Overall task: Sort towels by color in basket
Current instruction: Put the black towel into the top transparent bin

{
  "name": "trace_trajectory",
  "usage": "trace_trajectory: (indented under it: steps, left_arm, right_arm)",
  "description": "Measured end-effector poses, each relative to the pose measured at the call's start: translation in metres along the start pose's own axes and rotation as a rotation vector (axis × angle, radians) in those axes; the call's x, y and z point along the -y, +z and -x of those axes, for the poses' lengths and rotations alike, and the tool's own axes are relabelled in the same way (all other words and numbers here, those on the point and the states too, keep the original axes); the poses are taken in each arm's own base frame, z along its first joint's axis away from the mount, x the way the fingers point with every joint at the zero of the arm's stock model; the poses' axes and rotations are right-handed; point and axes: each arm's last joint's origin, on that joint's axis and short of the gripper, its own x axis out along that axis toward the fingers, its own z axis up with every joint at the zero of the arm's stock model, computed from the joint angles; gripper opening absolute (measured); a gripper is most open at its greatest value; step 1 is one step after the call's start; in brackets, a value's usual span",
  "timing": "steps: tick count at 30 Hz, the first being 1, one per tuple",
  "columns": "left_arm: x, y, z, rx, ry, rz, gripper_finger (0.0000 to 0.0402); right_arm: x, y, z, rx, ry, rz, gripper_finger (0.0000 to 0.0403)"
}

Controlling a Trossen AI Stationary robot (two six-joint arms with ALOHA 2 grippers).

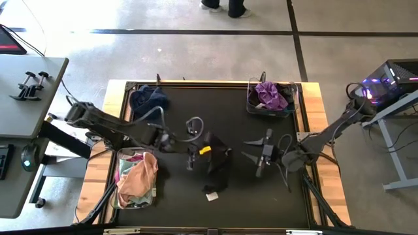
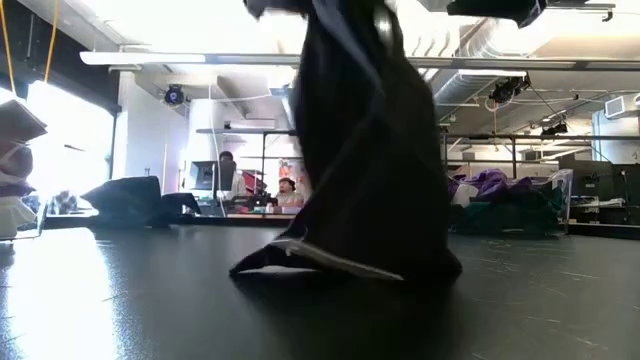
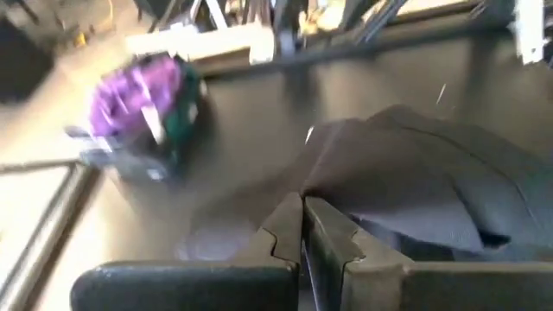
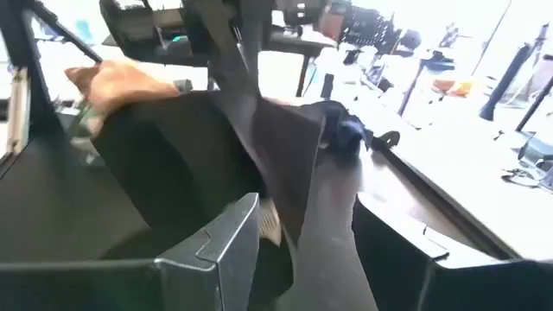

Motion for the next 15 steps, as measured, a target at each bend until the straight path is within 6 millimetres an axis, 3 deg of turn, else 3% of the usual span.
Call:
trace_trajectory:
  steps: [4, 8, 11, 15]
  left_arm:
    - [0.015, -0.040, -0.024, -0.053, -0.035, 0.088, 0.0000]
    - [0.036, -0.071, -0.034, -0.106, -0.150, 0.110, 0.0001]
    - [0.046, -0.079, -0.033, -0.113, -0.216, 0.108, 0.0019]
    - [0.049, -0.074, -0.031, -0.082, -0.282, 0.155, 0.0074]
  right_arm:
    - [-0.007, -0.013, -0.002, -0.068, 0.011, 0.028, 0.0178]
    - [-0.018, -0.030, -0.016, -0.144, 0.066, 0.089, 0.0178]
    - [-0.027, -0.040, -0.035, -0.169, 0.165, 0.141, 0.0178]
    - [-0.034, -0.054, -0.063, -0.175, 0.294, 0.201, 0.0183]
